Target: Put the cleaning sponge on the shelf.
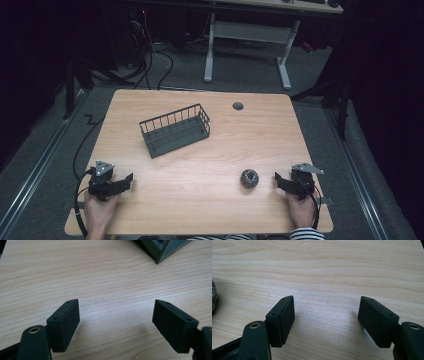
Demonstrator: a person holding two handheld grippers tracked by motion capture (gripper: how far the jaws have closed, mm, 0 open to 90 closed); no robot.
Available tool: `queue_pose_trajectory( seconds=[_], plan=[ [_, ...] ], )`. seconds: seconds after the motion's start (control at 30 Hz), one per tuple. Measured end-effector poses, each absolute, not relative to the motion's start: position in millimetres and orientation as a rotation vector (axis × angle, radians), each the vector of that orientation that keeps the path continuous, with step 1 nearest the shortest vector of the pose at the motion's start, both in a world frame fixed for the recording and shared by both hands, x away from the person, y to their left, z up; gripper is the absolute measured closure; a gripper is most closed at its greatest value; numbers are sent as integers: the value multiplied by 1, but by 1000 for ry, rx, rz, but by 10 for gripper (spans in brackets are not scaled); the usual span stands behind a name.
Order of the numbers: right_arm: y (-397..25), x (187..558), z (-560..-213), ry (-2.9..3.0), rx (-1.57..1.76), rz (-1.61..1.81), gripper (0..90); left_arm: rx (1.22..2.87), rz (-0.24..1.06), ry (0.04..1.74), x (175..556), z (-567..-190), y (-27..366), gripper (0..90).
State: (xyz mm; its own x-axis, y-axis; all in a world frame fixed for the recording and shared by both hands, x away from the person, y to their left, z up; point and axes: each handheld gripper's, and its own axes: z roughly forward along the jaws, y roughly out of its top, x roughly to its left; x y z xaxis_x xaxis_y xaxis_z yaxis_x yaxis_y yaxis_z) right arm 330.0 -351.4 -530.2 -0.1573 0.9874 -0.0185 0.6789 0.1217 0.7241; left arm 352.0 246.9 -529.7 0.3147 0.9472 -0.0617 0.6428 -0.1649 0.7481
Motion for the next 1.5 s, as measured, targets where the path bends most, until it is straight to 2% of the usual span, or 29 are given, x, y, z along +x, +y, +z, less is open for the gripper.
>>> queue_pose_trajectory(
  seconds=[1.0,1.5],
  plan=[
    [-351,330,-530,1900,1607,798,299,1861,447,1299,378,-474,225,238],
    [-351,330,-530,1902,1605,798,300,1861,470,1283,402,-447,213,249]
  ],
)
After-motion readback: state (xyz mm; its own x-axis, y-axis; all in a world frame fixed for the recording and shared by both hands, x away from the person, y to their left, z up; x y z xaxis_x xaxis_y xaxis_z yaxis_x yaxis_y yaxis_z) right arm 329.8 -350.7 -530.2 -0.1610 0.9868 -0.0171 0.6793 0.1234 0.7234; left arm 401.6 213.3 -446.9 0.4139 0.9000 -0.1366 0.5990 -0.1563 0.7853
